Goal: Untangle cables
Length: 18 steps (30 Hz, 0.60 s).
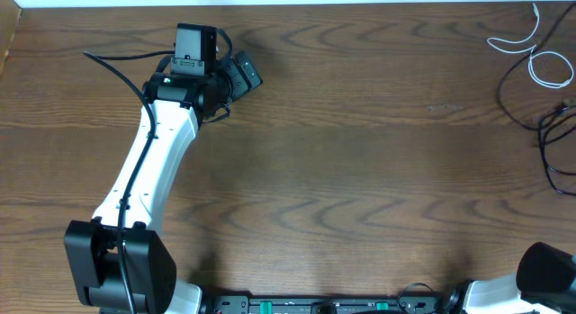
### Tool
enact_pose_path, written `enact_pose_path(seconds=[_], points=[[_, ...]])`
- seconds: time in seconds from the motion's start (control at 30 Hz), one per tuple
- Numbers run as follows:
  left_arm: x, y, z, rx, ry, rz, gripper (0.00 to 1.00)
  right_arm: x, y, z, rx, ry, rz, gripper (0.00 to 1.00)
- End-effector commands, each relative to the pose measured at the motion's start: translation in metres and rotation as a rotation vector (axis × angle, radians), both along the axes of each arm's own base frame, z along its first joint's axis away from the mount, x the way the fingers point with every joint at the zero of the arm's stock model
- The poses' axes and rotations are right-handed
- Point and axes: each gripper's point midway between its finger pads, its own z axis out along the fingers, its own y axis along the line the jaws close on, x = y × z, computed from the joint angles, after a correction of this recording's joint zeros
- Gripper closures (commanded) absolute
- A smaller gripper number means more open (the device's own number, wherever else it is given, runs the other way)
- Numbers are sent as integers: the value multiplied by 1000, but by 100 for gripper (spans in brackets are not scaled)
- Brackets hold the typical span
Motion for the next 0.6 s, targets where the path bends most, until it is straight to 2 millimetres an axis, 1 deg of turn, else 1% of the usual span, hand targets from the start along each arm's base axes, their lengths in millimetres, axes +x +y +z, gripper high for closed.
enact_pose_path(seconds=[0.0,0.07,0.13,0.17,0.2,0.3,0.37,0.4,0.43,0.47,0.53,0.57], points=[[3,3,2,10,-7,10,2,-14,-29,-57,49,161,-222,99],[3,3,2,10,-7,10,2,-21,-37,-84,73,228,-296,99],[3,3,2,10,-7,10,2,-28,-48,-116,109,289,-374,99],[3,3,2,10,-7,10,2,-30,-51,-126,120,302,-391,99],[3,3,2,10,-7,10,2,-31,-57,-140,136,317,-413,99],[3,3,2,10,-7,10,2,-29,-72,-171,160,332,-443,99],[3,3,2,10,-7,10,2,-26,-82,-187,168,331,-459,99],[3,3,2,10,-7,10,2,-26,-86,-192,170,331,-464,90],[3,3,2,10,-7,10,2,-24,-89,-197,175,331,-467,72],[3,3,2,10,-7,10,2,-21,-90,-201,183,326,-454,30],[3,3,2,10,-7,10,2,-15,-86,-203,205,318,-401,9],[3,3,2,10,-7,10,2,-10,-79,-203,230,311,-357,3]])
